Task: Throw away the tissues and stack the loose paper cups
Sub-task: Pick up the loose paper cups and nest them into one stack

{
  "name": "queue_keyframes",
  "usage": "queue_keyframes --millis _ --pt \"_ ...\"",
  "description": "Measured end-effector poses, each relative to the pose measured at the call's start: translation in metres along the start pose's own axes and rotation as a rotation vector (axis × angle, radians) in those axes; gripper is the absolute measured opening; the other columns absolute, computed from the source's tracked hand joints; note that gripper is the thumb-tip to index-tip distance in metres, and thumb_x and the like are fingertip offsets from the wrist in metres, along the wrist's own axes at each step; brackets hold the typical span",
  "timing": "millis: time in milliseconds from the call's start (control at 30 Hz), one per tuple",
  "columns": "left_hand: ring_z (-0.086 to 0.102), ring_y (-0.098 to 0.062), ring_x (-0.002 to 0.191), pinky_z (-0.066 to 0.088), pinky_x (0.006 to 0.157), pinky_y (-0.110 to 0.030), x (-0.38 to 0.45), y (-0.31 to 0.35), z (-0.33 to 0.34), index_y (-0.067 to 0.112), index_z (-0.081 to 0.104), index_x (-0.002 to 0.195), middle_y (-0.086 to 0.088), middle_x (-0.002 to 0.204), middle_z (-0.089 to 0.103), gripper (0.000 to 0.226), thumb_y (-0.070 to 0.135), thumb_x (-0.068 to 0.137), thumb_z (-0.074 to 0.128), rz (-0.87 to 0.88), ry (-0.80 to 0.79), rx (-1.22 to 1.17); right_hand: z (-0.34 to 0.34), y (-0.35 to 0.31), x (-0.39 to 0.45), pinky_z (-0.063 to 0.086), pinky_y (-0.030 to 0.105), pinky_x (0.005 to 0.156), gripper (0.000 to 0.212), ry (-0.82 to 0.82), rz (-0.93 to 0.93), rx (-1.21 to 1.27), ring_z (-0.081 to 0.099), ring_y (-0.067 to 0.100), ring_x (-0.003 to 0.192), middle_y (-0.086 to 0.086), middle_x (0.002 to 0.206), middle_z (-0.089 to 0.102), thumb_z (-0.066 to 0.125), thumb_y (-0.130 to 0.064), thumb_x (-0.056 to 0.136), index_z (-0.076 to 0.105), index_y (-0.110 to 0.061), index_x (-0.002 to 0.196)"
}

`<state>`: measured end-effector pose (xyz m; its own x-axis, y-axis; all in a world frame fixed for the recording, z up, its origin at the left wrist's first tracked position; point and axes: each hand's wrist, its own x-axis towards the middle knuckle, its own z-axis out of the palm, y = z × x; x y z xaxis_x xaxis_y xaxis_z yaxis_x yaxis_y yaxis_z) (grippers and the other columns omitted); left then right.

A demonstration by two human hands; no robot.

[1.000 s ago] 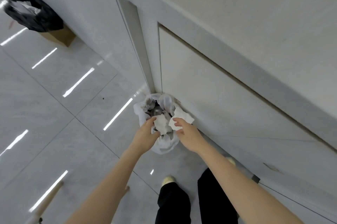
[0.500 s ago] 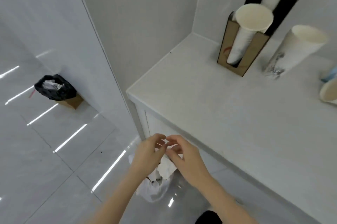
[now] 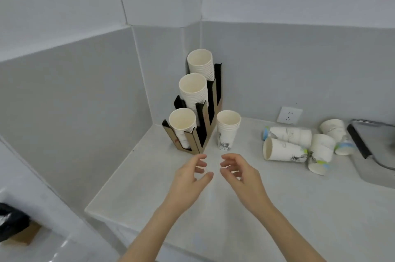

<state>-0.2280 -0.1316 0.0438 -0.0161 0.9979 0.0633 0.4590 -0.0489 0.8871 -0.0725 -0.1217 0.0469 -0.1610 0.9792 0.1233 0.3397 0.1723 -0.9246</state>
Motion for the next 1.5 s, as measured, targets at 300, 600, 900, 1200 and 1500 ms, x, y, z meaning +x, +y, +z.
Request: queue_keyframes --millis 300,600,900,1200,1500 --pt "0.045 -0.010 0.113 0.036 0.096 -0.026 0.100 0.066 0.047 0.019 0.041 0.129 0.000 0.133 0.047 0.056 0.023 0.078 0.066 0.158 -0.014 0.068 -0.123 0.032 0.065 0.043 0.017 0.075 0.032 0.167 0.020 -0.096 0.057 0.009 0.090 -0.009 0.094 0.060 0.060 -0.012 0.083 0.051 -0.036 0.101" --pt "0.030 -0.025 0.134 0.025 0.109 -0.035 0.168 0.035 0.077 0.011 0.034 0.135 -0.013 0.144 0.034 0.079 0.022 0.069 0.075 0.047 0.008 0.197 -0.172 0.105 0.104 0.035 0.028 0.097 0.057 0.025 0.156 -0.481 0.041 0.020 0.125 0.005 0.134 0.050 0.062 -0.012 0.080 0.039 -0.017 0.133" --pt "0.026 -0.027 0.136 0.025 0.110 -0.039 0.209 0.007 0.106 0.014 0.020 0.140 -0.013 0.147 0.027 0.102 0.020 0.059 0.082 -0.062 0.100 0.119 -0.167 0.168 0.149 0.016 0.035 0.117 0.095 -0.149 0.148 -0.825 0.018 0.020 0.142 0.002 0.152 0.026 0.074 -0.031 0.066 0.019 -0.019 0.143" --pt "0.038 -0.029 0.130 0.033 0.108 -0.042 0.227 -0.008 0.115 0.009 0.028 0.137 -0.013 0.141 0.041 0.101 0.021 0.054 0.085 -0.149 0.239 0.044 -0.153 0.190 0.166 0.023 0.036 0.112 0.092 -0.134 0.106 -0.944 0.030 0.023 0.135 0.003 0.147 0.035 0.072 -0.030 0.068 0.019 -0.017 0.142" --pt "0.046 -0.026 0.121 0.041 0.099 -0.039 0.226 -0.009 0.114 0.012 0.042 0.126 -0.009 0.131 0.050 0.086 0.015 0.052 0.085 -0.162 0.249 -0.056 -0.164 0.047 0.199 0.046 0.005 0.080 0.081 0.385 -0.002 0.304 0.054 0.004 0.106 -0.006 0.122 0.052 0.080 -0.014 0.067 0.036 -0.018 0.134"
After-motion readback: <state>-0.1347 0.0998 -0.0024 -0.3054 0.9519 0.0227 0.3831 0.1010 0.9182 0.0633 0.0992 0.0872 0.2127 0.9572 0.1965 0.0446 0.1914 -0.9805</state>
